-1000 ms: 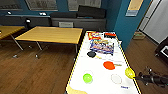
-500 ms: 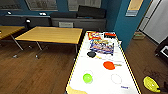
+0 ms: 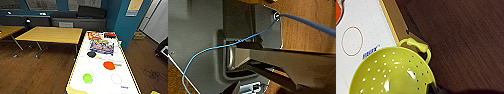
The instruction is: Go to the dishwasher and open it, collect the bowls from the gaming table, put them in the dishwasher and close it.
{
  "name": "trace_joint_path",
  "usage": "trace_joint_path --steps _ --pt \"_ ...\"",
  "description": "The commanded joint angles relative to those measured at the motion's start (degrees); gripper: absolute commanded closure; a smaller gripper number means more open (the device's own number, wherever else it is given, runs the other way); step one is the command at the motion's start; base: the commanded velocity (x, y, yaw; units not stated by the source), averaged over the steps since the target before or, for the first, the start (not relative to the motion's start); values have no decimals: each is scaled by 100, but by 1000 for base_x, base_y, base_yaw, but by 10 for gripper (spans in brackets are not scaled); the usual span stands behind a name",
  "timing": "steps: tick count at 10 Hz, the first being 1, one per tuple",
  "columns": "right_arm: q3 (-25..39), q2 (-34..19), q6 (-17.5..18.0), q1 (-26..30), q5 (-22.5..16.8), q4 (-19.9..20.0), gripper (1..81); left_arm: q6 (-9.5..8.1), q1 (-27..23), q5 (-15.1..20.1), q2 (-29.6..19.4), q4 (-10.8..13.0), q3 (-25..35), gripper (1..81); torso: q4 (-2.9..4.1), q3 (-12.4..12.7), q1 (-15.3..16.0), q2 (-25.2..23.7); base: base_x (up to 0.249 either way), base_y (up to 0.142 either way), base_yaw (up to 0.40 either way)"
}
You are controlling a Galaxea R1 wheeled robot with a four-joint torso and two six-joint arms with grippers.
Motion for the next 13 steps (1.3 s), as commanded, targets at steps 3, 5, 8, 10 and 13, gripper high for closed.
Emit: trace_joint_path --steps 3,5,8,10,13 --pt "-885 479 -308 -593 138 1 811 75 -159 58 -2213 36 2752 10 0 0 0 0 0 0 0" --pt "-939 671 -456 -1067 409 1 811 58 -229 -82 -2863 27 3368 10 0 0 0 0 0 0 0" --pt "-595 892 -704 -1805 806 1 811 14 -598 -224 -3745 -17 4180 10 0 0 0 0 0 0 0" --pt "-456 944 -747 -2166 1016 -16 811 -109 -923 -207 -4201 -96 4669 10 0 0 0 0 0 0 0" --pt "-402 980 -827 -2614 1316 -16 811 -153 -1222 -153 -4334 -114 4830 10 0 0 0 0 0 0 0"
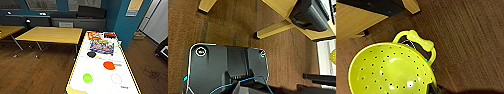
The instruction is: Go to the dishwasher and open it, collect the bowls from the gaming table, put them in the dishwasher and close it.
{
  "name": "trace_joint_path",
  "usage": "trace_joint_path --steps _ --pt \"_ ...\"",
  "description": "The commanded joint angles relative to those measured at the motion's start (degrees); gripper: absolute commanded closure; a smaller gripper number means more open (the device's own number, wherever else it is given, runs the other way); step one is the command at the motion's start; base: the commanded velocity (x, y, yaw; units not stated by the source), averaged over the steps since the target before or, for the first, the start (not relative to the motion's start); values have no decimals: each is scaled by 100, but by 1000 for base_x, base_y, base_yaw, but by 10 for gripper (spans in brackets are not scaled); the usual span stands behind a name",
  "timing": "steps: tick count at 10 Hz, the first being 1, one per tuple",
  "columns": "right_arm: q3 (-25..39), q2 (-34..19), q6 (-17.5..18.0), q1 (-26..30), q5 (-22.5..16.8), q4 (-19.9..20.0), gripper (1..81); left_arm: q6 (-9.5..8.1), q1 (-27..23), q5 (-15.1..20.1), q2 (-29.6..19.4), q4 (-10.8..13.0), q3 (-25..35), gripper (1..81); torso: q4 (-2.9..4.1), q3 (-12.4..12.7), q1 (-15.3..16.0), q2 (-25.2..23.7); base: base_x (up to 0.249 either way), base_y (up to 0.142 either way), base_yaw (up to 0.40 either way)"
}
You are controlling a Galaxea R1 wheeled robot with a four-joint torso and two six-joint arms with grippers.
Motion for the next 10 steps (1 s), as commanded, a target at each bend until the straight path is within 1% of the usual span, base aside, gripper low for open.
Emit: trace_joint_path --steps 1,2,3,4,5,6,7,8,9,10 --pt "101 -269 -63 -54 -60 3 811 -42 -454 273 -391 -135 262 10 0 0 0 0 0 0 0" --pt "170 -155 -63 -159 2 -41 811 -164 -655 264 -488 -321 333 10 0 0 0 0 0 0 0" --pt "250 -48 -63 -238 82 -41 811 -402 -866 255 -594 -417 403 10 0 0 0 0 0 0 0" --pt "303 128 -63 -308 213 -50 811 -753 -1182 282 -805 -426 596 10 0 0 0 0 0 0 0" --pt "347 242 -72 -379 284 -120 811 -894 -1525 334 -963 -444 763 10 0 0 0 0 0 0 0" --pt "452 321 -63 -476 345 -182 811 -1026 -1886 598 -1042 -523 798 10 0 0 0 0 0 0 0" --pt "566 347 -63 -590 477 -278 811 -1105 -2264 958 -1051 -540 807 10 0 0 0 0 0 0 0" --pt "593 408 -63 -643 565 -322 811 -1279 -2650 1290 -1103 -549 859 10 0 0 0 0 0 0 0" --pt "566 444 -63 -669 565 -322 811 -1412 -3010 1519 -1165 -549 982 10 0 0 0 0 0 0 0" --pt "532 488 -63 -687 565 -331 811 -1474 -3258 1713 -1183 -558 1079 10 0 0 0 0 0 0 0"
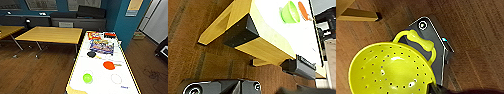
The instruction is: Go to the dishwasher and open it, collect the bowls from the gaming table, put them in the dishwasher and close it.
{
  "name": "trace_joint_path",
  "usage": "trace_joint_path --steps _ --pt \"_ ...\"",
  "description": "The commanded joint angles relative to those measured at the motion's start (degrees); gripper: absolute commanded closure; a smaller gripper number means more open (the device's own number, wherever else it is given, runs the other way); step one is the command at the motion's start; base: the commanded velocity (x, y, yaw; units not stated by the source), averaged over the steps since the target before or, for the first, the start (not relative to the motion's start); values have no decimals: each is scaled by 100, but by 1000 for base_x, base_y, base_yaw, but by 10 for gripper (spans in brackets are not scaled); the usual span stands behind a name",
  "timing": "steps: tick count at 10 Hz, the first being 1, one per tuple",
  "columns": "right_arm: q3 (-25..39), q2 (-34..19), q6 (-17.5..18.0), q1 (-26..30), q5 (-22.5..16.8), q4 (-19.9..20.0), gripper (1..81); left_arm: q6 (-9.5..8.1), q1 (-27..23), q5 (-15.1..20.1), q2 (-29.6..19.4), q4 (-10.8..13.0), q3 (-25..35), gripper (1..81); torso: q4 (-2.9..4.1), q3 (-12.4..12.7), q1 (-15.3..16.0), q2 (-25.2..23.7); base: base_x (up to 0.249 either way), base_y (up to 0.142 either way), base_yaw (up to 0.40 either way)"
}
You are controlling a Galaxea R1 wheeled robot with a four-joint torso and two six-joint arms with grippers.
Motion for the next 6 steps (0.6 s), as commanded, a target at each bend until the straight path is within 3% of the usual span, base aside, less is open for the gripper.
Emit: trace_joint_path --steps 1,4,5,6 --pt "48 -264 -22 223 -346 -92 811 -541 -1333 1122 -452 -110 450 10 0 0 0 0 0 0 0" --pt "65 -247 -22 293 -346 -101 811 -929 -2061 1597 -241 -118 424 10 0 0 0 2 0 0 0" --pt "92 -238 -13 320 -346 -119 811 -972 -2212 1843 40 -127 204 10 0 0 0 0 0 0 0" --pt "92 -229 -13 337 -346 -119 811 -1131 -2335 1984 278 -118 -15 10 0 0 0 2 0 0 0"
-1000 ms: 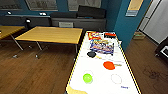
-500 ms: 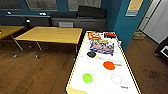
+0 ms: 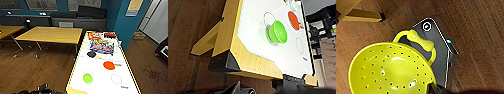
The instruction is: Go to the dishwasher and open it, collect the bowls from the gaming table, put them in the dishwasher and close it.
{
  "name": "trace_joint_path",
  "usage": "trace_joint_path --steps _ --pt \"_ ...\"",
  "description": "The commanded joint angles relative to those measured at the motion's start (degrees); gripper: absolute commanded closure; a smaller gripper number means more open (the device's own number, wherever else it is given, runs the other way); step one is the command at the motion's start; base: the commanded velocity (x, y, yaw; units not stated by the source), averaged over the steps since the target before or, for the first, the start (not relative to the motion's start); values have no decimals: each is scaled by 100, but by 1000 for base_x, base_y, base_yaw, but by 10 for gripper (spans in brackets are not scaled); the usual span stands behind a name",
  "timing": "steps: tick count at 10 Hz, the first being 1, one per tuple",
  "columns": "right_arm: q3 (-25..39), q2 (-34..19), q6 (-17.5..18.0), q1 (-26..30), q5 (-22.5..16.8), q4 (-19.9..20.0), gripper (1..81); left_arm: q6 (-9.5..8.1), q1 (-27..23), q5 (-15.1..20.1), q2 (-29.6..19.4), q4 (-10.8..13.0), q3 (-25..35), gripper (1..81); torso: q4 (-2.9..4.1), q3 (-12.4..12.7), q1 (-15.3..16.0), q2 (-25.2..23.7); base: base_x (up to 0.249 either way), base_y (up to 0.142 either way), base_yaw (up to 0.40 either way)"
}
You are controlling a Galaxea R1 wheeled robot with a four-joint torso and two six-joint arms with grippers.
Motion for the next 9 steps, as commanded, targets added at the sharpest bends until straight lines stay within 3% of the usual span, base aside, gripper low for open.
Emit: trace_joint_path --steps 1,3,4,5,9 --pt "94 -291 -13 298 -387 -63 811 -714 -893 696 377 -97 -544 10 0 0 0 0 0 0 0" --pt "111 -264 -13 333 -396 -63 811 -1546 -1113 591 517 -88 -815 10 0 0 0 0 0 0 0" --pt "111 -256 -13 350 -404 -63 811 -1847 -1218 590 630 -79 -990 10 0 0 0 0 0 0 0" --pt "111 -221 -13 359 -405 -63 811 -1964 -1315 625 780 -79 -1184 10 0 0 0 0 0 0 0" --pt "93 -176 -13 377 -422 -63 811 -2034 -1771 1029 1378 -88 -1677 10 0 0 0 0 0 0 0"
